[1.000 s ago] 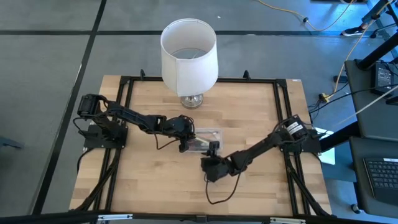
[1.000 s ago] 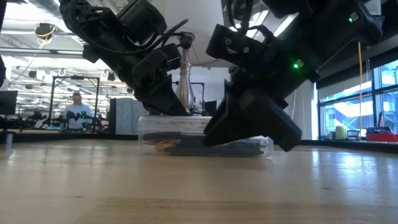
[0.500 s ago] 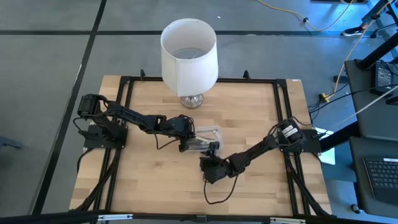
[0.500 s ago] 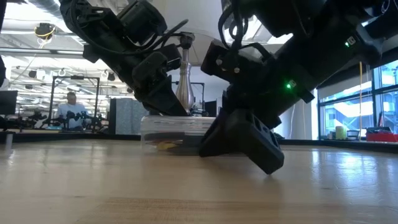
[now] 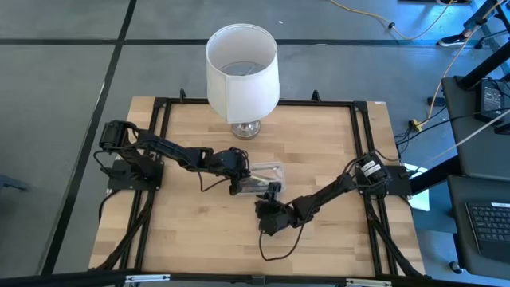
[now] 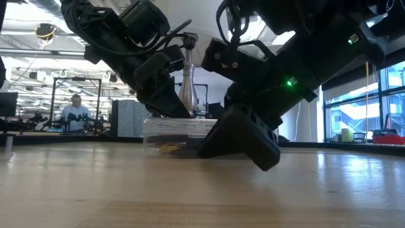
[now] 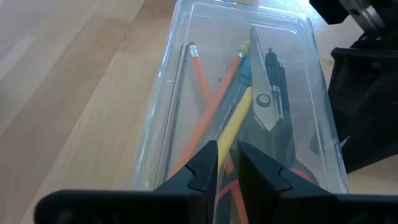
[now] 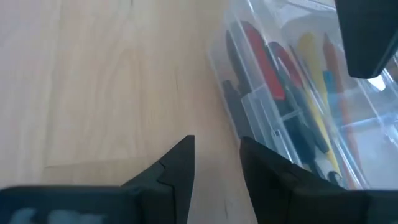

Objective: Pick & place school supplies into a supply box
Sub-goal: Close the transparent supply box

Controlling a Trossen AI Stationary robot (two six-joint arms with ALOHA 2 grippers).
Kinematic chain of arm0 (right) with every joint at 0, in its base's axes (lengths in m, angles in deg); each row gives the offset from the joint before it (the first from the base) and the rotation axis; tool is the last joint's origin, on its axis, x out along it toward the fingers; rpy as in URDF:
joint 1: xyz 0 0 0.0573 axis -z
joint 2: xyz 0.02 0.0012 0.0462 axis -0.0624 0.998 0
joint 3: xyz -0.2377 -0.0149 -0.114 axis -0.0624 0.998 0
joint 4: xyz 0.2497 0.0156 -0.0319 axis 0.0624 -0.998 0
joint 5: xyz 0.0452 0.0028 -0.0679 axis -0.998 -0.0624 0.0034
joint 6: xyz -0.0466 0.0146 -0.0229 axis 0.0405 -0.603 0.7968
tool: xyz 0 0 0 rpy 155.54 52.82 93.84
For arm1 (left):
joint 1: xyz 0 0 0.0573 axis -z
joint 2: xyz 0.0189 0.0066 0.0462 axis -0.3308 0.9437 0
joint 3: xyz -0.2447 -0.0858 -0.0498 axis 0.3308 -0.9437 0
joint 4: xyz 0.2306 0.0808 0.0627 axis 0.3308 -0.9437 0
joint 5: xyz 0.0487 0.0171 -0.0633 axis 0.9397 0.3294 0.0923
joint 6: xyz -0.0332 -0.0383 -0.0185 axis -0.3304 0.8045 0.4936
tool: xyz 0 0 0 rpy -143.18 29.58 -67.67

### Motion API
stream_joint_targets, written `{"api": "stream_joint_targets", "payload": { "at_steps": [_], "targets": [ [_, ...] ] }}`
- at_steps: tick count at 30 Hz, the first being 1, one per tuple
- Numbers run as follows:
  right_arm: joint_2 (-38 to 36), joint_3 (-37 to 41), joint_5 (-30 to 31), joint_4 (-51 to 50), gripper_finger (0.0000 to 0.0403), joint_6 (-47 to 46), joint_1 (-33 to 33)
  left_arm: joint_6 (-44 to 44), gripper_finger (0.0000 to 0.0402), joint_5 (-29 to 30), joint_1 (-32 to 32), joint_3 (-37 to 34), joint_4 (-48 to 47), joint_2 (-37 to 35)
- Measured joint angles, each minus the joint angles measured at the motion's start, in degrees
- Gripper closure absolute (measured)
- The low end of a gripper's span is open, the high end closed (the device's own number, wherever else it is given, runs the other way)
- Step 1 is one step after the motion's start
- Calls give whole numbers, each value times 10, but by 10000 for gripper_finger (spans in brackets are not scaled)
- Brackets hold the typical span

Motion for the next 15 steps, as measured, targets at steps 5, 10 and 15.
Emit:
{"api": "stream_joint_targets", "payload": {
  "at_steps": [5,10,15],
  "targets": [
    [0,-1,-21,-5,269,-1,1,0,348,0,0,0,0,0],
    [0,-1,-26,-14,277,-13,1,0,351,0,0,0,0,0],
    [0,-2,-29,-15,343,7,-1,0,354,0,0,0,0,0]
  ]
}}
